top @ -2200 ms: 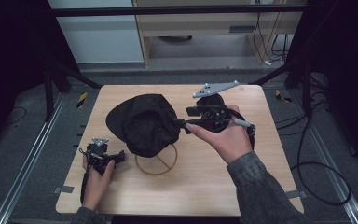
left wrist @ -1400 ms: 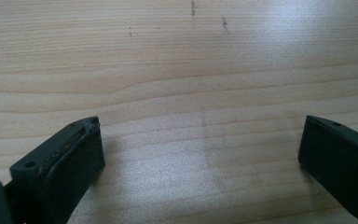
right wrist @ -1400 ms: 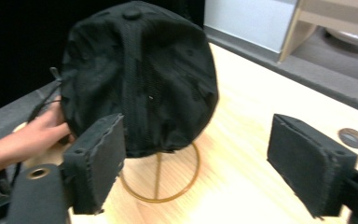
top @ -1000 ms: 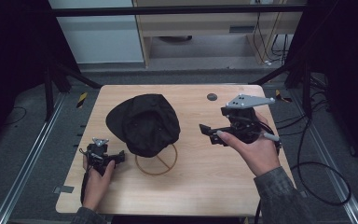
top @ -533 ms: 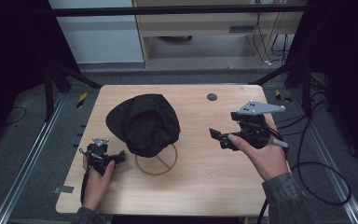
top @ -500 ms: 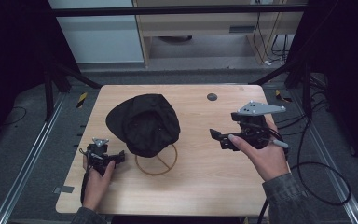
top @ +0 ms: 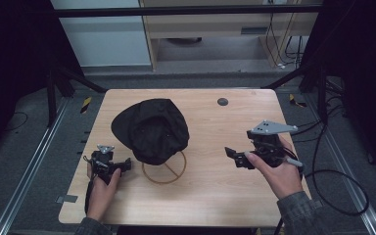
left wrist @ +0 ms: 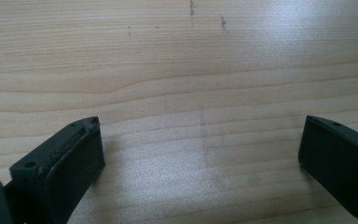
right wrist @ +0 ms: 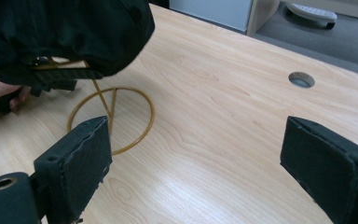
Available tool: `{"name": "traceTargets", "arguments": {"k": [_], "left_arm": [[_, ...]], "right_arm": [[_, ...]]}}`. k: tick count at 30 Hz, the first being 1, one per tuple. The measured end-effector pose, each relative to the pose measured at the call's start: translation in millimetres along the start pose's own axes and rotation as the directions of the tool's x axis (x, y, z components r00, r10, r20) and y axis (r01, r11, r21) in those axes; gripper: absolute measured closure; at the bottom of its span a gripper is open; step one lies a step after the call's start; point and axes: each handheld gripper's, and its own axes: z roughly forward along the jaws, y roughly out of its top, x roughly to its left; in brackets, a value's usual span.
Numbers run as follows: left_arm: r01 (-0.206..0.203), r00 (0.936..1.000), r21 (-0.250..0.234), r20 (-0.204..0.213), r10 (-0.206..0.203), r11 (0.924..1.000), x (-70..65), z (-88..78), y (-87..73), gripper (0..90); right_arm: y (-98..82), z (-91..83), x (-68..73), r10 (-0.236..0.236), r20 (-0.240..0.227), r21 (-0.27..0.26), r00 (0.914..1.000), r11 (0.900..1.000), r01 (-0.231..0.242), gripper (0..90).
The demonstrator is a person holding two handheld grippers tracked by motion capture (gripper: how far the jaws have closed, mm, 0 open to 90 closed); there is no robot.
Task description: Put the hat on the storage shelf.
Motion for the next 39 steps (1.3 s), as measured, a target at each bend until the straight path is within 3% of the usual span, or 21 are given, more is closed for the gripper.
{"name": "traceTargets", "arguments": {"k": [15, 17, 25, 39], "left_arm": [[0.001, 1.0, 0.0, 0.001, -0.001, 1.0, -0.2, -0.1, -0.1, 0.0], [0.001, 1.0, 0.0, 0.002, -0.001, 1.0, -0.2, -0.1, -0.1, 0.0], [0.001, 1.0, 0.0, 0.002, -0.001, 1.0, -0.2, -0.1, -0.2, 0.0], [0.001, 1.0, 0.0, 0.002, -0.001, 1.0, -0.2, -0.1, -0.2, 0.0]], "right_arm": [[-38.8, 13.4, -15.5, 0.069, 0.038, 0.047, 0.9969, 0.996, -0.071, 12.7], [-50.5, 17.6, -21.0, 0.095, 0.049, 0.055, 0.9943, 0.994, -0.097, 13.6], [-77.3, 29.9, -27.9, 0.128, 0.055, 0.091, 0.9903, 0.987, -0.132, 14.8], [-115.2, 64.7, -18.6, 0.126, 0.039, 0.202, 0.9913, 0.97, -0.131, 15.1]]}}
